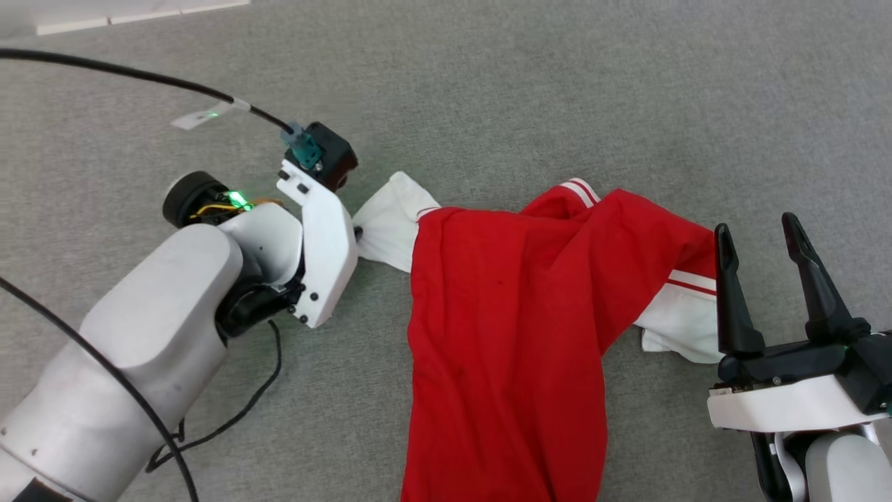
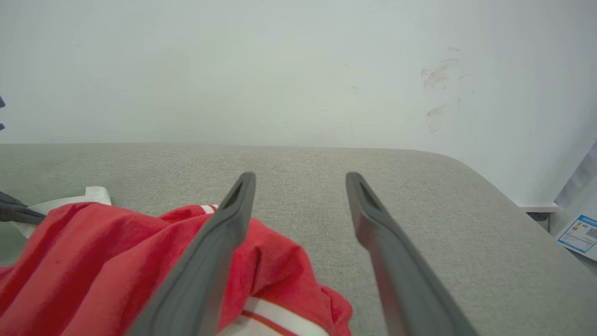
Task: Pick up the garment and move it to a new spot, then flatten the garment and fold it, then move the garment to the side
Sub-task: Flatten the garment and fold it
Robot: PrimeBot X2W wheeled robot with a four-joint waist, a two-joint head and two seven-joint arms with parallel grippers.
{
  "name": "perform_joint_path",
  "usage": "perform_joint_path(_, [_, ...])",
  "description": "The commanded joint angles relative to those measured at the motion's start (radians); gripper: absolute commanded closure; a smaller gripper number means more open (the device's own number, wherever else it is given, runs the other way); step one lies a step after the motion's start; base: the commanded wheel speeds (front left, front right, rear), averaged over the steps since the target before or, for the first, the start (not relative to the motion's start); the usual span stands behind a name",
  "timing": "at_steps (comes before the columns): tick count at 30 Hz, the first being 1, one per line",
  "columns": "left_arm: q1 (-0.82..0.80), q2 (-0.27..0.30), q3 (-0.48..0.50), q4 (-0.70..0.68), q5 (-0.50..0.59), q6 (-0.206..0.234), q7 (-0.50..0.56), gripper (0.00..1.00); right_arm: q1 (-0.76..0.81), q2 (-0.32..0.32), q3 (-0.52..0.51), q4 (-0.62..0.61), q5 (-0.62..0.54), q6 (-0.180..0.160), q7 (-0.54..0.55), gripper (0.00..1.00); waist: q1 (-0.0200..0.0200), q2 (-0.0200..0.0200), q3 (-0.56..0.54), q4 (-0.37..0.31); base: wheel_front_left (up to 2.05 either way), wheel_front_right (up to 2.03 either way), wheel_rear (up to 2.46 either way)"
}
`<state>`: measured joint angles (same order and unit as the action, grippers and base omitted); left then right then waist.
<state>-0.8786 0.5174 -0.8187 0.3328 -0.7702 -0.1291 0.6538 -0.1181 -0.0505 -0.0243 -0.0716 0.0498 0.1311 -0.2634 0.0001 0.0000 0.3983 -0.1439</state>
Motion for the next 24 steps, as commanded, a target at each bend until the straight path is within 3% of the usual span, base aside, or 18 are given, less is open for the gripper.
perform_joint_path(1, [-0.014,0.019,-0.001,-0.003,0.010,0.001,-0.059,1.00,0.004,0.001,-0.002,0.003,-0.010,-0.001,-0.002,0.00,-0.0001,0.0000,-0.020,0.017,0.00,0.00,0.00])
perform_joint_path(9, [-0.041,0.051,0.088,0.012,0.086,0.017,-0.445,1.00,0.024,0.001,-0.016,0.015,-0.026,-0.001,-0.002,0.00,-0.0001,0.0000,-0.100,0.089,0.00,0.00,0.00])
perform_joint_path(10, [-0.041,0.051,0.088,0.012,0.086,0.017,-0.445,1.00,0.024,0.001,-0.016,0.015,-0.026,-0.001,-0.002,0.00,-0.0001,0.0000,-0.100,0.089,0.00,0.00,0.00])
perform_joint_path(11, [-0.025,0.067,0.121,0.014,0.099,0.028,-0.550,1.00,0.036,0.001,-0.019,0.021,-0.033,-0.001,-0.002,0.00,-0.0001,0.0000,-0.130,0.118,0.00,0.00,0.00])
perform_joint_path(16, [0.068,0.115,0.154,0.010,0.085,0.055,-0.637,1.00,0.051,0.001,-0.021,0.023,-0.034,-0.001,-0.002,0.00,-0.0001,0.0000,-0.163,0.156,0.00,0.00,0.00])
perform_joint_path(23, [0.266,0.173,0.156,0.023,0.045,0.108,-0.661,1.00,0.059,0.000,-0.018,0.032,-0.044,-0.001,-0.002,0.00,-0.0001,0.0000,-0.178,0.185,0.00,0.00,0.00])
perform_joint_path(24, [0.324,0.165,0.142,0.057,0.039,0.124,-0.668,0.00,0.057,0.001,-0.016,0.038,-0.049,-0.001,-0.002,0.00,-0.0001,0.0000,-0.182,0.190,0.00,0.00,0.00])
